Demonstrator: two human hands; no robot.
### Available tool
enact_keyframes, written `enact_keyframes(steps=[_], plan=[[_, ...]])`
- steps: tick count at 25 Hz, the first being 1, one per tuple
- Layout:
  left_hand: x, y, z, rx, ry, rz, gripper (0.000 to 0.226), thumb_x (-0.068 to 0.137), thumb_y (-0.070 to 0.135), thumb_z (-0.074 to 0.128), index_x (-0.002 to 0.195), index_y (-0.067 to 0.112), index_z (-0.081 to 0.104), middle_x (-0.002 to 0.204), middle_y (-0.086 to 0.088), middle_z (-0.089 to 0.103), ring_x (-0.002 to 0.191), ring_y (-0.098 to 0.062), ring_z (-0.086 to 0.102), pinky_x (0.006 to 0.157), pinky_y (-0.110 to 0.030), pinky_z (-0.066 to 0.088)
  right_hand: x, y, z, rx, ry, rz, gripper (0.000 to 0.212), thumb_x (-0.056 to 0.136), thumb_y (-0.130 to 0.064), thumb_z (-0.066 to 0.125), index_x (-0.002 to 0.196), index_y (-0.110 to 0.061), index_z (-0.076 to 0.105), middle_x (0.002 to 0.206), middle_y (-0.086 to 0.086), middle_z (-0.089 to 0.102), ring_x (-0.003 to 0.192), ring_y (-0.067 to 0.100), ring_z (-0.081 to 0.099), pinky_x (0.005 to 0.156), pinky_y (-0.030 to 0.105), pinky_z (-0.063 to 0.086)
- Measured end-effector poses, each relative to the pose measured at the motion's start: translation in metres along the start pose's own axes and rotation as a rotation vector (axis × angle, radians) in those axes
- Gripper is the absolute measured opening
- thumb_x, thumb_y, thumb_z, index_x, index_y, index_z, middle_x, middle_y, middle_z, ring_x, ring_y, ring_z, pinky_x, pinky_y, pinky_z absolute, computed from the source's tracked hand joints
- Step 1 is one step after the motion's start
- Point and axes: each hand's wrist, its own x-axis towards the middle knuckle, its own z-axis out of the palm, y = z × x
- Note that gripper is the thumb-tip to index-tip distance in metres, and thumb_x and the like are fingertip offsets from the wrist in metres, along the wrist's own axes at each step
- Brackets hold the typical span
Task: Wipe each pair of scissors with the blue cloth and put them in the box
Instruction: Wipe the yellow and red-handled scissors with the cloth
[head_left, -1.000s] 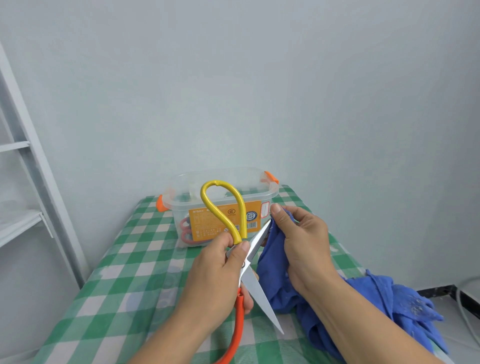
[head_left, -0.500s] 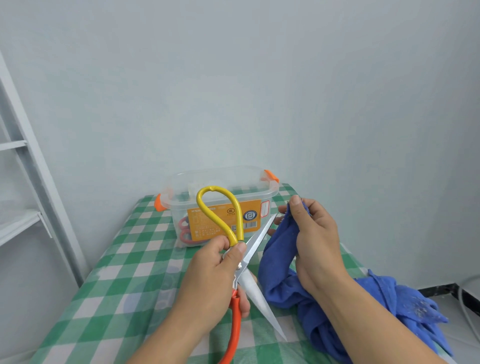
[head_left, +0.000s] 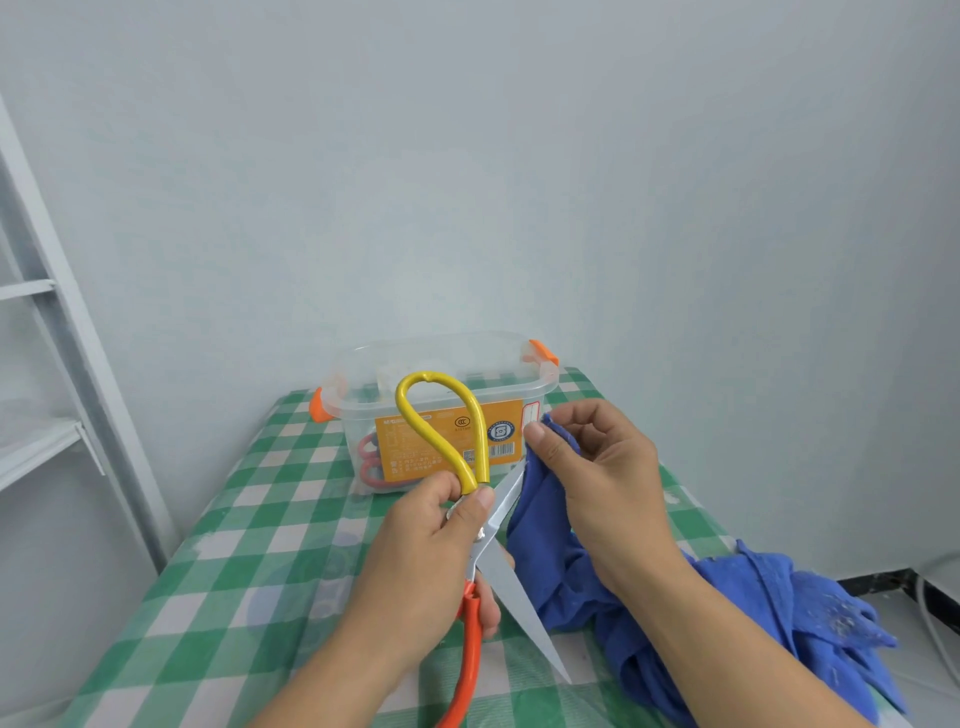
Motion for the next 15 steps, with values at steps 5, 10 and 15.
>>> enact_keyframes(steps=[5,10,15], plan=[[-0.001,-0.003,0.002,0.042,-0.006,0.02,0.022,0.104,0.025,0.051,0.092,0.005,0.051,0.043,-0.012,0.052,0.038,-0.031,0.056,0.048,-0.04,0.048,0.003,-0.003,-0.001,-0.002,0.128,0.012,0.011,0.092,-0.011,0.071,0.084,-0.01,0.064,0.076,-0.001,0.075,0.073,0.014,0.072,0.072,0.032,0.056],[-0.001,-0.004,0.003,0.006,-0.023,-0.025,0.021,0.103,0.026,0.053,0.089,0.01,0.054,0.046,-0.018,0.05,0.036,-0.031,0.055,0.043,-0.033,0.048,0.004,-0.001,-0.005,0.049,0.182,0.088,0.012,0.099,-0.023,0.063,0.092,-0.014,0.058,0.083,0.006,0.077,0.084,0.025,0.074,0.083,0.044,0.059],[0.0,-0.002,0.0,-0.036,-0.019,-0.042,0.021,0.102,0.025,0.054,0.087,0.011,0.053,0.047,-0.015,0.049,0.036,-0.03,0.055,0.04,-0.03,0.047,0.009,-0.005,-0.011,0.137,0.171,0.081,0.014,0.097,-0.02,0.066,0.085,-0.013,0.063,0.077,0.001,0.069,0.075,0.016,0.066,0.075,0.033,0.052]])
